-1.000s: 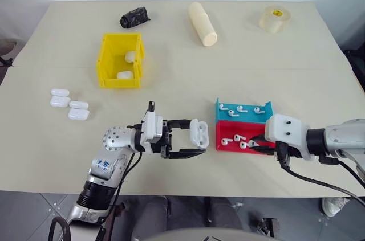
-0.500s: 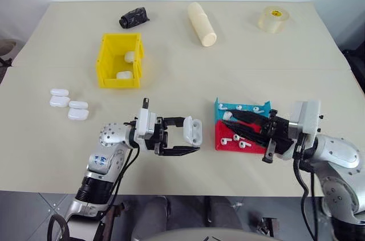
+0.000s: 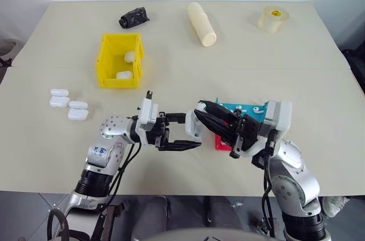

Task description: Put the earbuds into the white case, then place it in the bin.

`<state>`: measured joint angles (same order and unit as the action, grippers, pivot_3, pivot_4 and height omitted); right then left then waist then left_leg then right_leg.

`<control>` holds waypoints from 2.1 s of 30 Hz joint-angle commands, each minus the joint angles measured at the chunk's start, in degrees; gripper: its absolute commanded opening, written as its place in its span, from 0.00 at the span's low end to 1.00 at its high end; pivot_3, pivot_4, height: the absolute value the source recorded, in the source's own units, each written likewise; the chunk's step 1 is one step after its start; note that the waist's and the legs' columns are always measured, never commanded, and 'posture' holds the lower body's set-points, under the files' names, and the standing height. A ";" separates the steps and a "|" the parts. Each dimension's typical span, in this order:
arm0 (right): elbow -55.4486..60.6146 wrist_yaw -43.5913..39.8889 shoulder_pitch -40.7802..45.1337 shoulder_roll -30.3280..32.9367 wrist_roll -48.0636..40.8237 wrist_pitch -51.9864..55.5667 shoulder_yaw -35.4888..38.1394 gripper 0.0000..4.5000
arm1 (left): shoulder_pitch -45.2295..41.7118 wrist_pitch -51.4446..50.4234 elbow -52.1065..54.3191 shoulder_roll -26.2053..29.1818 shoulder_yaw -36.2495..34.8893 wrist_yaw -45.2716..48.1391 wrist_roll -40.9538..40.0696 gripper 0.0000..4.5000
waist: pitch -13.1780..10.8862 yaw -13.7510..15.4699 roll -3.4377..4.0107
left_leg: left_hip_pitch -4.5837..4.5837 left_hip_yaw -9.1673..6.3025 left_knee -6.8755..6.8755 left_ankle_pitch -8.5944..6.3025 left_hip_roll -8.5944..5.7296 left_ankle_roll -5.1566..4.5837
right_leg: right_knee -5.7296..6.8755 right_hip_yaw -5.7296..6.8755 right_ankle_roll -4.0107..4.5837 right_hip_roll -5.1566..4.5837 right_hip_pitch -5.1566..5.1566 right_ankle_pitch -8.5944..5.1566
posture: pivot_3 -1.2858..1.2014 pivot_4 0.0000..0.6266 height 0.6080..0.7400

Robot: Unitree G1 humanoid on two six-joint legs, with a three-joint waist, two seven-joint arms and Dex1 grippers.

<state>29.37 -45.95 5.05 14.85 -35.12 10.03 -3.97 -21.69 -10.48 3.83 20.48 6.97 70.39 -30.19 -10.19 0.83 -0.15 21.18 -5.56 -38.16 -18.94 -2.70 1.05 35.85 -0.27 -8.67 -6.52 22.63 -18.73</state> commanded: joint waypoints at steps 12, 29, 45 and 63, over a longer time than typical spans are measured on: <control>-3.26 -3.17 -1.88 0.69 1.77 -4.70 -2.43 0.16 | -0.07 -0.49 3.87 -0.57 -1.04 -1.07 -2.35 0.60 | 0.00 -0.82 0.00 | 0.00 0.00 0.02 0.00 0.02 0.00 | -0.01 -0.02 0.01 0.01 0.02 0.00 | 0.52 0.24 1.00; -6.95 -6.30 -0.69 3.65 3.19 -5.34 -4.91 0.16 | -0.76 1.07 3.52 -0.45 -0.63 0.97 -1.84 0.60 | 0.00 -0.89 0.00 | 0.00 0.00 0.02 0.00 0.03 0.01 | -0.01 -0.02 0.02 0.01 0.03 -0.01 | 0.52 0.24 1.00; -2.34 -6.74 -2.47 8.27 0.48 -5.04 1.02 0.99 | -0.32 0.43 3.51 -0.16 -1.48 0.04 -1.12 0.60 | 0.00 -0.78 0.00 | 0.01 0.00 0.02 0.00 0.02 0.01 | -0.03 -0.02 0.02 -0.01 0.02 -0.01 | 0.52 0.24 1.00; -21.02 -18.84 -23.07 28.84 3.28 -13.20 36.25 0.99 | 5.73 4.58 5.44 4.34 -1.38 -5.07 5.17 0.60 | 0.00 0.33 0.00 | -0.08 0.18 0.08 0.02 -0.01 -0.14 | -0.22 -0.12 -0.07 -0.02 -0.13 0.04 | 0.52 0.24 1.00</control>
<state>8.64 -63.54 -18.63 42.49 -32.08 -2.05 30.94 -16.18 -6.77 6.40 24.72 5.20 65.90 -25.37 -10.20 1.16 -0.14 21.09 -5.36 -38.05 -18.92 -2.71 0.92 35.64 -0.40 -8.74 -6.54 22.52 -18.70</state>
